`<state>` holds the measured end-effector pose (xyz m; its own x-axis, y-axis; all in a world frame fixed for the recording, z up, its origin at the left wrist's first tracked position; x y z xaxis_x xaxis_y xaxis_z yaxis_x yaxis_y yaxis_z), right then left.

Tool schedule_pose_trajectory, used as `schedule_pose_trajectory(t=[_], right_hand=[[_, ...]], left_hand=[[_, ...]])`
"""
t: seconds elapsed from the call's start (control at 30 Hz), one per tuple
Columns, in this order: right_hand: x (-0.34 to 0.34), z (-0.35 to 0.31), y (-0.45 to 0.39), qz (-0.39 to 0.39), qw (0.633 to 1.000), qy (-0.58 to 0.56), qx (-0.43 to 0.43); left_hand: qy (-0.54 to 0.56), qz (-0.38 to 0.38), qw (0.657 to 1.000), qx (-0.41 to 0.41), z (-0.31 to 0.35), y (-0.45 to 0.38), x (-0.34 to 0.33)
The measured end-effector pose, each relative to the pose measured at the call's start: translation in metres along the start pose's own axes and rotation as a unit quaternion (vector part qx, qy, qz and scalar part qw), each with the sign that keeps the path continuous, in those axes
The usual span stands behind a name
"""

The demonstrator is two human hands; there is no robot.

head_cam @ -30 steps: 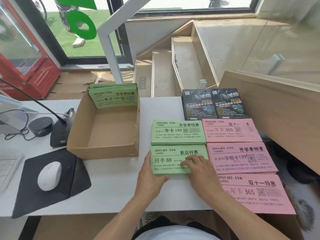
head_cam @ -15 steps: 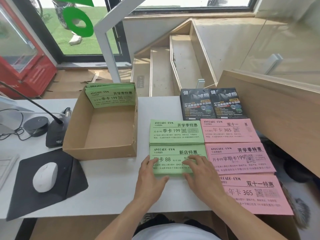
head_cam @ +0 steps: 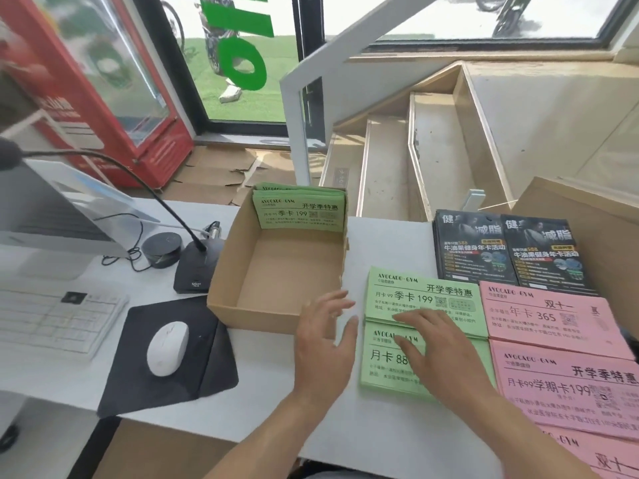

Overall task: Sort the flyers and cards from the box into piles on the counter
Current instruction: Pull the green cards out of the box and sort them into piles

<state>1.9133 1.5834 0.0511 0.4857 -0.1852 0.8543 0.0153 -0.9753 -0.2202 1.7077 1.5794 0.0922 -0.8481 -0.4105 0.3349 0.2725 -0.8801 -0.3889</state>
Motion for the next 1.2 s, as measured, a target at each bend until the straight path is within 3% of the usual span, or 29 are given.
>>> schedule_pose_trajectory(t=[0.17,0.33,0.47,0.57,0.67,0.77,0.9,1.07,1.2], right_hand=[[-0.019,-0.053,-0.068,-0.007,0.998,-0.057,0.03],[-0.046,-0.095,-0.145,0.002,0.997,-0.071,0.035],[-0.075,-0.112,-0.201,-0.034,0.999,-0.024,0.008],[-0.095,-0.119,-0.231,-0.052,0.997,0.037,0.038],[-0.113,-0.112,-0.241,-0.074,0.992,0.09,0.051],[-0.117,-0.11,-0.234,-0.027,0.985,0.146,0.087],[-0.103,-0.112,-0.232,0.077,0.985,0.122,0.093],[-0.097,-0.113,-0.23,0.097,0.983,0.119,0.097],[-0.093,-0.118,-0.227,0.114,0.979,0.122,0.116]], left_hand=[[-0.064,0.045,0.997,0.027,-0.043,-0.095,0.033],[-0.219,-0.057,0.974,0.026,-0.104,-0.194,0.028],[-0.265,-0.125,0.956,-0.005,-0.14,-0.25,0.001],[-0.313,-0.152,0.935,-0.062,-0.149,-0.259,-0.021],[-0.337,-0.111,0.927,-0.12,-0.148,-0.251,-0.026],[-0.307,-0.07,0.942,-0.115,-0.147,-0.253,-0.019],[-0.295,-0.057,0.949,-0.096,-0.147,-0.256,-0.016],[-0.271,-0.024,0.958,-0.091,-0.143,-0.258,-0.008],[-0.292,-0.047,0.95,-0.102,-0.141,-0.256,-0.013]])
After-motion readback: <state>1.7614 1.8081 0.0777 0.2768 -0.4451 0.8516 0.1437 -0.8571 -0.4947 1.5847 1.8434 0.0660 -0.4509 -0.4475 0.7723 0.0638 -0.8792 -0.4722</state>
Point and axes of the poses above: each hand's wrist, its own y-axis away from the middle knuckle, its own x-axis out of the back of the hand, z = x × y, the point moved 10 cm from there along -y, towards the middle knuckle, and after that the axes turned 8 degrees about z, right-handed, at the moved point
